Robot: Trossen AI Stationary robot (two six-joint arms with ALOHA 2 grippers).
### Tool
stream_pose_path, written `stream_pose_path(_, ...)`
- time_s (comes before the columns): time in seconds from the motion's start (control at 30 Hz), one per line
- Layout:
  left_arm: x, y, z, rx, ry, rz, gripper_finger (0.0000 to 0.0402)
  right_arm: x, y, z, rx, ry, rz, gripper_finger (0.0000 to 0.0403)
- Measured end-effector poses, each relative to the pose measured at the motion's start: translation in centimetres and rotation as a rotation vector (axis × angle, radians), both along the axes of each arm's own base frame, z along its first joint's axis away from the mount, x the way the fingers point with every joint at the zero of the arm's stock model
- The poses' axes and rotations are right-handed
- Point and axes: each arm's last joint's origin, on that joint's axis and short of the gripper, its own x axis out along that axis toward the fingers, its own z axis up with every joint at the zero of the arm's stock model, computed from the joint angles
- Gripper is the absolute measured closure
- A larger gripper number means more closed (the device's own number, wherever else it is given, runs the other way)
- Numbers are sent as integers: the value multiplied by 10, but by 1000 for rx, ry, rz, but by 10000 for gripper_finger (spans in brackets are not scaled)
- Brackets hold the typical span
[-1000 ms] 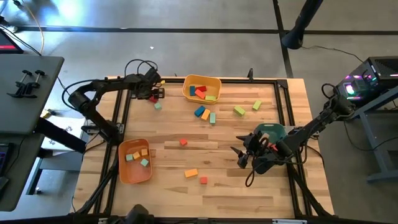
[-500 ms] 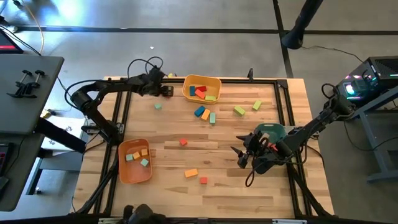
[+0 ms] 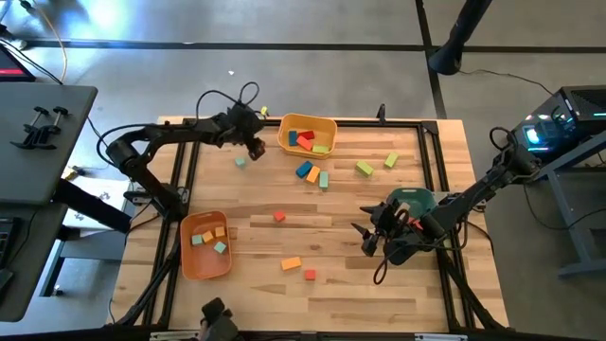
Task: Sort blocks by size
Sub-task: Put the thin red rectangular block into the yellow bin
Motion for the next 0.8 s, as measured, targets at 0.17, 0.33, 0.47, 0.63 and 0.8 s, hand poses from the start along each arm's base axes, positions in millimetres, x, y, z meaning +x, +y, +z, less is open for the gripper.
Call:
stream_pose_path(0.17, 0, 6, 4, 4, -3, -20, 191, 0, -1, 1, -28, -19, -28, 148)
stream_pose_path(0.33, 7, 12, -6, -80, 54, -65, 170, 2, -5, 1, -19, -19, -45, 148)
stream_pose_path(0.47, 16, 18, -22, -125, 149, -97, 163, 2, -5, 1, -11, -19, -42, 148)
stream_pose_path(0.63, 26, 23, -34, -176, 216, -128, 163, 2, -4, 0, 10, -6, -22, 148)
stream_pose_path(0.8, 32, 16, -35, -175, 283, -199, 163, 2, -4, 0, 11, -4, -20, 148)
